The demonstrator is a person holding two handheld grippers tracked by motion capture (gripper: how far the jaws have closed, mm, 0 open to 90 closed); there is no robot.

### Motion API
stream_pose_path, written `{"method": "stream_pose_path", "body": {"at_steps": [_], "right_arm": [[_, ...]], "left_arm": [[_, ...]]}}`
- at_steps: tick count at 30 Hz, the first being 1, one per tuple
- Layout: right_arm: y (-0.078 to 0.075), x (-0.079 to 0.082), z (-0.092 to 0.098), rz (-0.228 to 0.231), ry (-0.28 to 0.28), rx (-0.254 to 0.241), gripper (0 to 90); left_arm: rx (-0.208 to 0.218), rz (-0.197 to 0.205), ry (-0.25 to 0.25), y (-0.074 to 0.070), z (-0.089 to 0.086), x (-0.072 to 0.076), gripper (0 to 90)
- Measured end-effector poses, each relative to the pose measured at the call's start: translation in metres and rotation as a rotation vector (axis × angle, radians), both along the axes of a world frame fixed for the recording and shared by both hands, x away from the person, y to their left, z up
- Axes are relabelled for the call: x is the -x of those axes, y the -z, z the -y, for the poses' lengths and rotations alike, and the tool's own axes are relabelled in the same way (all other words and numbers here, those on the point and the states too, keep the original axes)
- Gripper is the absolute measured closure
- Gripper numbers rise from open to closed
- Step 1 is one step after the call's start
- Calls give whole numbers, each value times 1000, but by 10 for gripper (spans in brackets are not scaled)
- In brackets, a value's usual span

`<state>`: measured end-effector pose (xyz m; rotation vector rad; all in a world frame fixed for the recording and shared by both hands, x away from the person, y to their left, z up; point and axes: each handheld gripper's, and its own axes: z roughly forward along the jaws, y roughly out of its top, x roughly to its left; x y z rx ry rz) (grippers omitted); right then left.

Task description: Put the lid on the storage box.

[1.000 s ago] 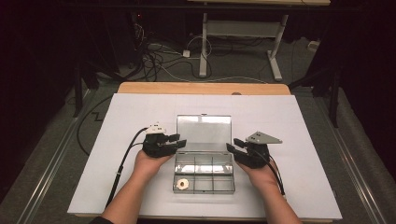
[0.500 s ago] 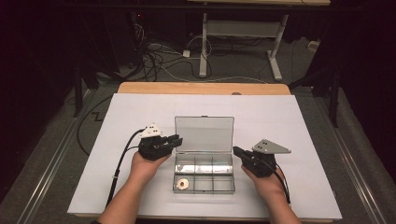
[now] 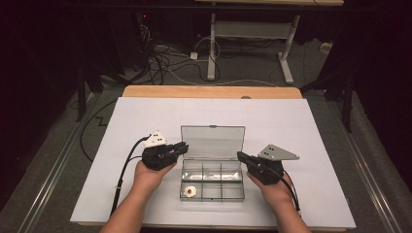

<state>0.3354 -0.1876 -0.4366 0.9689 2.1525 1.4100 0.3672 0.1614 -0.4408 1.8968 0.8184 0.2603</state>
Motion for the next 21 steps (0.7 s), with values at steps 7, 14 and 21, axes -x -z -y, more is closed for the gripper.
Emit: {"method": "stream_pose_path", "body": {"at_steps": [7,14,21], "right_arm": [[-2,1,-3,-2,-9,-3,900],[-1,2,-2,-12,-22,0,900],[-1,5,-3,-16,-34,2,900]], "left_arm": [[-10,12,6,-2,0,7,745],[-27,28,8,-3,0,14,735],[-45,36,4,-5,-1,19,732]]}}
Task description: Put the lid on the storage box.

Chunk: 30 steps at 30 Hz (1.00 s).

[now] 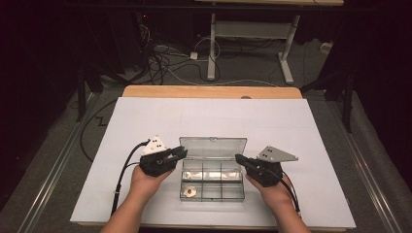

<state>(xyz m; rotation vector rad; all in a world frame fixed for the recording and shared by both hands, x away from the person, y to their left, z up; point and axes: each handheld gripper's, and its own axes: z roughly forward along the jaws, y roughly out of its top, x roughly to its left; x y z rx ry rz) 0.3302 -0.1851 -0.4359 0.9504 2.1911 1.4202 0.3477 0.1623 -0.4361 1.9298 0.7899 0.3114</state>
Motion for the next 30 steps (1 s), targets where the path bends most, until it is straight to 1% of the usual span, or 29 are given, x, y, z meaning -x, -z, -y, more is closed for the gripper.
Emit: {"method": "stream_pose_path", "body": {"at_steps": [6,16,21,27,30], "right_arm": [[-1,5,1,-2,-14,4,900],[0,12,3,-16,-15,-1,900],[0,17,6,-18,-14,-2,900],[1,24,9,-24,-19,2,900],[1,27,10,-25,-24,7,900]], "left_arm": [[-9,4,6,-1,-2,6,731],[-21,1,6,0,-2,16,721],[-41,3,4,0,-1,20,710],[-51,1,7,2,-1,25,710],[-67,2,8,4,0,28,710]]}}
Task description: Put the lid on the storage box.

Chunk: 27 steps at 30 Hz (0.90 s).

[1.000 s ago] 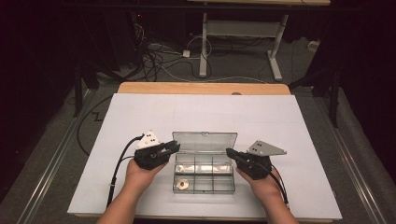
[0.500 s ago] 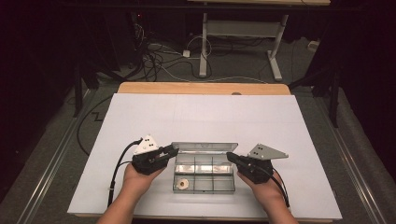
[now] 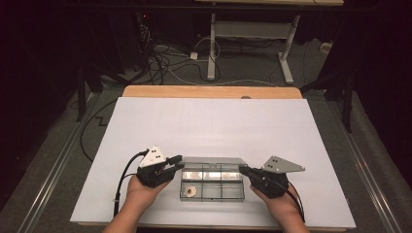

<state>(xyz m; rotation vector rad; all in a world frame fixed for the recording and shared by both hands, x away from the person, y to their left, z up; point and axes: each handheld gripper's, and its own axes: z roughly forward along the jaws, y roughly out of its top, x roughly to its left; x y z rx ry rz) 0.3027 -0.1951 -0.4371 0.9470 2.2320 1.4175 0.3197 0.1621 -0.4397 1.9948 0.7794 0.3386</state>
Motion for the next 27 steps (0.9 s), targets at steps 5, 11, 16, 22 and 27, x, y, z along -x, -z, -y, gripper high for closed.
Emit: {"method": "stream_pose_path", "body": {"at_steps": [5,11,16,22,27], "right_arm": [[2,7,2,-9,1,1,900],[5,14,5,-19,4,7,900],[6,17,4,-21,0,9,900],[7,17,4,-23,0,11,900],[8,19,4,-28,-2,18,900]], "left_arm": [[-16,-8,4,2,0,5,697],[-23,-15,-1,3,1,10,697],[-30,-20,4,4,0,15,696],[-38,-31,8,6,-1,20,684],[-32,-50,0,6,-6,25,644]]}}
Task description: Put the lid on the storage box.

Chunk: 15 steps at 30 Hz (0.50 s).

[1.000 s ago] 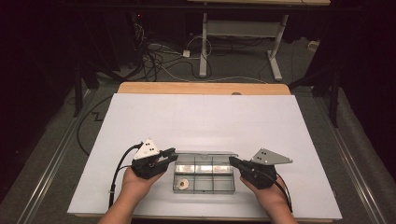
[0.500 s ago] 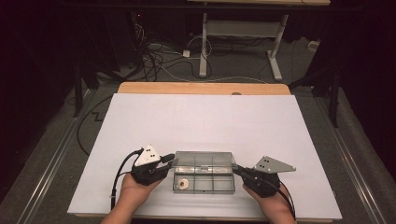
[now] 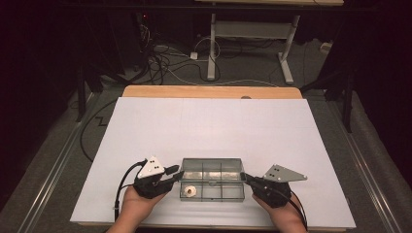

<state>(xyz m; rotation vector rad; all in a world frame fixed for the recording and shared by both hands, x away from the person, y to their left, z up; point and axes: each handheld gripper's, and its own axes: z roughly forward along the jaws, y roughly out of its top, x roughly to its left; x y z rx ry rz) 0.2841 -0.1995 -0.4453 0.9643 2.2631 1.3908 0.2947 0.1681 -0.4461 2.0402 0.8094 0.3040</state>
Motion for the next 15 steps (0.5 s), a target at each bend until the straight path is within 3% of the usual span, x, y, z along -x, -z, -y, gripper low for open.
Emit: {"method": "stream_pose_path", "body": {"at_steps": [4,8,11,15], "right_arm": [[3,2,1,-12,-5,13,900],[4,4,1,-16,-8,21,900],[4,6,1,-18,-8,22,900],[5,9,1,-17,-12,31,900]], "left_arm": [[20,-34,-3,2,-7,7,564],[27,-65,11,6,-9,19,546],[24,-73,29,7,-7,27,548],[28,-61,63,7,-3,32,641]]}}
